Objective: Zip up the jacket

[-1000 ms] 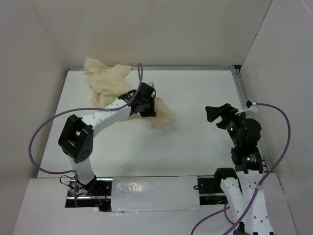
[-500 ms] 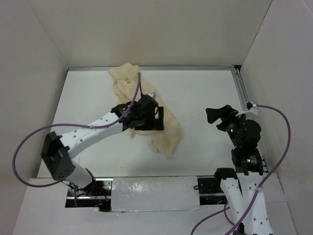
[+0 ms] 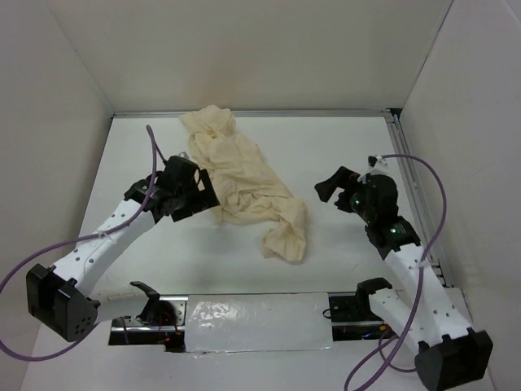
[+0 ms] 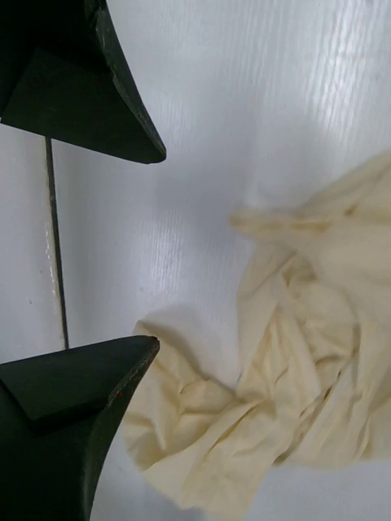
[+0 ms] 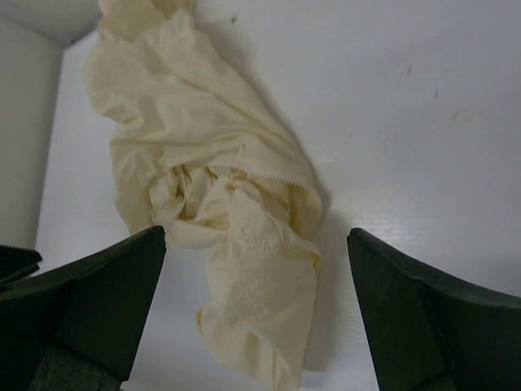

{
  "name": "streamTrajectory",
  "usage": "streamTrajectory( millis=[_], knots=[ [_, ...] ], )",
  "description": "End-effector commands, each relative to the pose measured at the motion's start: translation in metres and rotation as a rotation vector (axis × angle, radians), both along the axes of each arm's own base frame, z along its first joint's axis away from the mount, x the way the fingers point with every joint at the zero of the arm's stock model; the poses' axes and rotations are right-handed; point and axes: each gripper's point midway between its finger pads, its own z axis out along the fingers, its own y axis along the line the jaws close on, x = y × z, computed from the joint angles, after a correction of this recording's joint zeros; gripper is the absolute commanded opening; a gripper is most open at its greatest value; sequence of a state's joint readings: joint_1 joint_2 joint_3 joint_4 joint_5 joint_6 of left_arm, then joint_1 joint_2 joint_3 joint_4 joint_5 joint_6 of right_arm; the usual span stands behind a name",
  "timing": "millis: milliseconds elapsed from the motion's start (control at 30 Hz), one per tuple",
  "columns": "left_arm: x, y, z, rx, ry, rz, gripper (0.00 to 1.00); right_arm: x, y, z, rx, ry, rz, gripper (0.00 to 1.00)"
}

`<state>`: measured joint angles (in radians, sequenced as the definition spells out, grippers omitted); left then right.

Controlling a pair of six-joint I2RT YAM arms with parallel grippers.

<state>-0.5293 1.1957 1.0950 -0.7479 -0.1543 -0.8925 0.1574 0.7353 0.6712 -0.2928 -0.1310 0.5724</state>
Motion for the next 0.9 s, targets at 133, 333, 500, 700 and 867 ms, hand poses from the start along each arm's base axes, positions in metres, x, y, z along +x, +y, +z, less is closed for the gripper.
streamTrajectory(
  millis=[133, 333, 500, 700, 867],
  knots=[
    [0.029, 0.049, -0.025, -0.05, 0.061, 0.137, 0.99, 0.047, 0.046, -0.018, -0.101, 0.038, -0.02, 1.0],
    [0.068, 0.065, -0.042, -0.124, 0.077, 0.144, 0.99, 0.097, 0.079, -0.043, -0.188, 0.105, 0.034, 1.0],
    [0.095, 0.069, -0.059, -0.132, 0.115, 0.151, 0.99, 0.136, 0.107, -0.078, -0.263, 0.176, 0.053, 1.0],
    [0.114, 0.058, -0.074, -0.152, 0.162, 0.116, 0.99, 0.128, 0.134, -0.122, -0.271, 0.29, 0.157, 0.99],
    [0.109, 0.035, -0.076, -0.173, 0.147, 0.042, 0.99, 0.077, 0.148, -0.143, -0.25, 0.341, 0.242, 0.88]
  ],
)
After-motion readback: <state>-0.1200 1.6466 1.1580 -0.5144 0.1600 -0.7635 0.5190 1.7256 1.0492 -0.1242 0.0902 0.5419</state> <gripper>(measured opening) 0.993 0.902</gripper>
